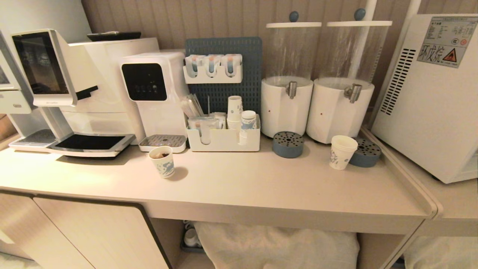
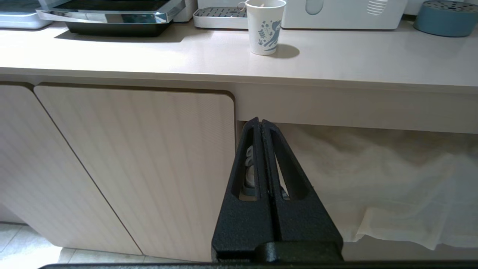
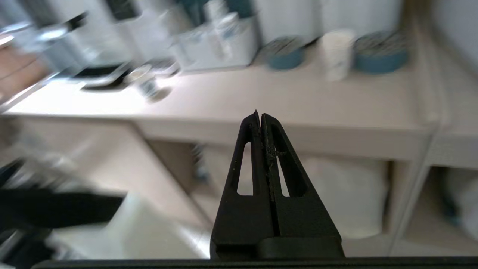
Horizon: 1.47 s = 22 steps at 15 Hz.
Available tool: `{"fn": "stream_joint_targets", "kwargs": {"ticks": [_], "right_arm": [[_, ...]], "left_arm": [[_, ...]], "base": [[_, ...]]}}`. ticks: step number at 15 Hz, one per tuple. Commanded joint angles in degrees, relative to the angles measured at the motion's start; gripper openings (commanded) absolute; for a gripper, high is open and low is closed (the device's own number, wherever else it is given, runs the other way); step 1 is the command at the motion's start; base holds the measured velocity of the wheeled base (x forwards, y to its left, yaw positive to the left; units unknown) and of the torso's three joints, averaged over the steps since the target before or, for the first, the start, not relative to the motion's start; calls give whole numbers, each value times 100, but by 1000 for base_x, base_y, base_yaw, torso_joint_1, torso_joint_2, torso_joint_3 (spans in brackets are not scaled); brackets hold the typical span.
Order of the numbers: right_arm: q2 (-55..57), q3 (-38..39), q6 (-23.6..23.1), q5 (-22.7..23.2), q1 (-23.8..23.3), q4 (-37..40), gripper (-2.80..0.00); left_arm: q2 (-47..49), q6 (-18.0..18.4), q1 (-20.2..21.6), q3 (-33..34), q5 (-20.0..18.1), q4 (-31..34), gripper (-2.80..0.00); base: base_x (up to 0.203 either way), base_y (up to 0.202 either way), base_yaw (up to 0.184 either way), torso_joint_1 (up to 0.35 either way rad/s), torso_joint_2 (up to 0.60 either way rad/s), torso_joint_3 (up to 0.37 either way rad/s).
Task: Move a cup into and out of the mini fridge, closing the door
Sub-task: Close the freezer door
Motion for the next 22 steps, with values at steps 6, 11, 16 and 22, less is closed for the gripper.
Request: {"fn": "stream_joint_targets", "kwargs": {"ticks": [6,11,16,22], "right_arm": [[-83,685,-215,401,422,-251,-280],[-568,1198,-358,130,1060,-392,-280],[-1465,3376,-423,-1637,1000,-2778,-280],[-1643,5672,-1227,-2614,991,-4384,-280]], "left_arm": [[-13,-5,-4,1,1,-1,-280],[-11,-5,-4,1,1,-1,-280],[-20,-5,-4,1,1,-1,-280],[-11,-5,-4,1,1,-1,-280]], "base": [[0,0,0,0,0,0],[0,0,0,0,0,0],[0,0,0,0,0,0],[0,0,0,0,0,0]]}}
